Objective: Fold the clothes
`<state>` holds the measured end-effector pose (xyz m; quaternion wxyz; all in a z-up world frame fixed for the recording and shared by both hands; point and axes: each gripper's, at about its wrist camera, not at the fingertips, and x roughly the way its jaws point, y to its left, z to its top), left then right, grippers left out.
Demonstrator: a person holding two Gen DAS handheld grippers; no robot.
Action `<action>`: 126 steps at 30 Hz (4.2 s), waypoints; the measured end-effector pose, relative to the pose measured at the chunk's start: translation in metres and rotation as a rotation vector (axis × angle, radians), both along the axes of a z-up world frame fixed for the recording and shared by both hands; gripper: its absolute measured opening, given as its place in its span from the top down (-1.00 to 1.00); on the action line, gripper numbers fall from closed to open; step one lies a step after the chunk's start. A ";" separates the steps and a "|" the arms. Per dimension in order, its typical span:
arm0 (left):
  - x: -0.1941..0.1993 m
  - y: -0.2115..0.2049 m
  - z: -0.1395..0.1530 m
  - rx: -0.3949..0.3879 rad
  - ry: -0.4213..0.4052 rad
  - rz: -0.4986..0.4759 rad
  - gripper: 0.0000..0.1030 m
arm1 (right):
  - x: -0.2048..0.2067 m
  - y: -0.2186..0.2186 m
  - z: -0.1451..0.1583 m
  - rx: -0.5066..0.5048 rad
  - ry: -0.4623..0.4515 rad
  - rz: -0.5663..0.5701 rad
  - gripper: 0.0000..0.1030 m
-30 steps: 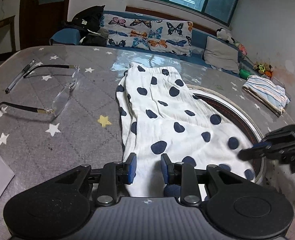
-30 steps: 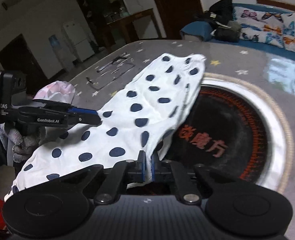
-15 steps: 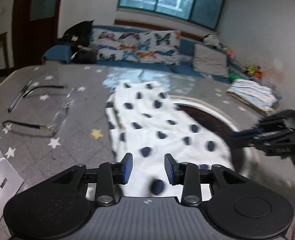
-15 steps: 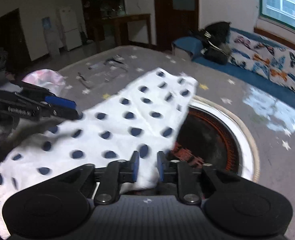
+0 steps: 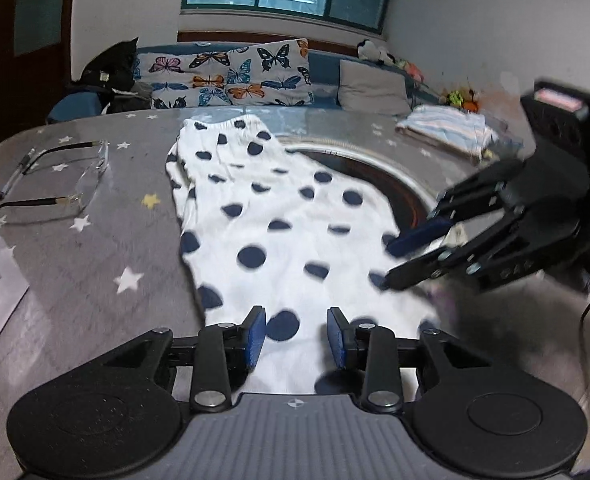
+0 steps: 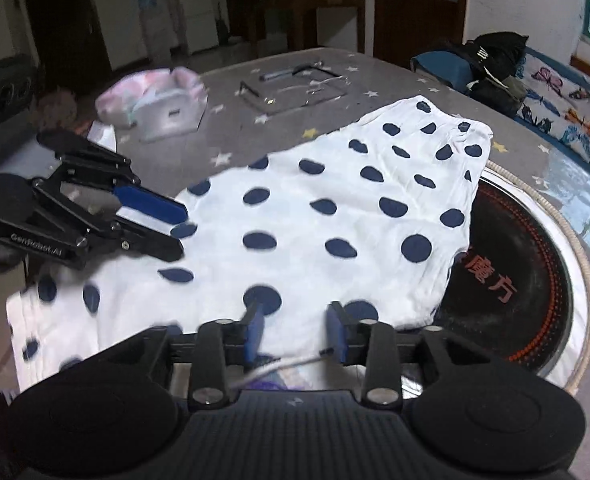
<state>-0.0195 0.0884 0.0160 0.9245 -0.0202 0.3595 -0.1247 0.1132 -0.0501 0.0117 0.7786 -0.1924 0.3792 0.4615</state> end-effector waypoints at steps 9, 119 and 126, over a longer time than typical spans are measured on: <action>-0.022 0.004 0.018 -0.040 -0.077 0.014 0.31 | -0.032 0.010 0.029 0.080 -0.031 0.072 0.28; 0.009 0.005 -0.005 -0.160 0.037 0.031 0.21 | 0.124 0.134 -0.014 0.042 0.003 -0.006 0.35; 0.012 0.006 -0.005 -0.174 0.041 0.026 0.17 | 0.150 0.126 0.000 0.125 0.019 -0.051 0.30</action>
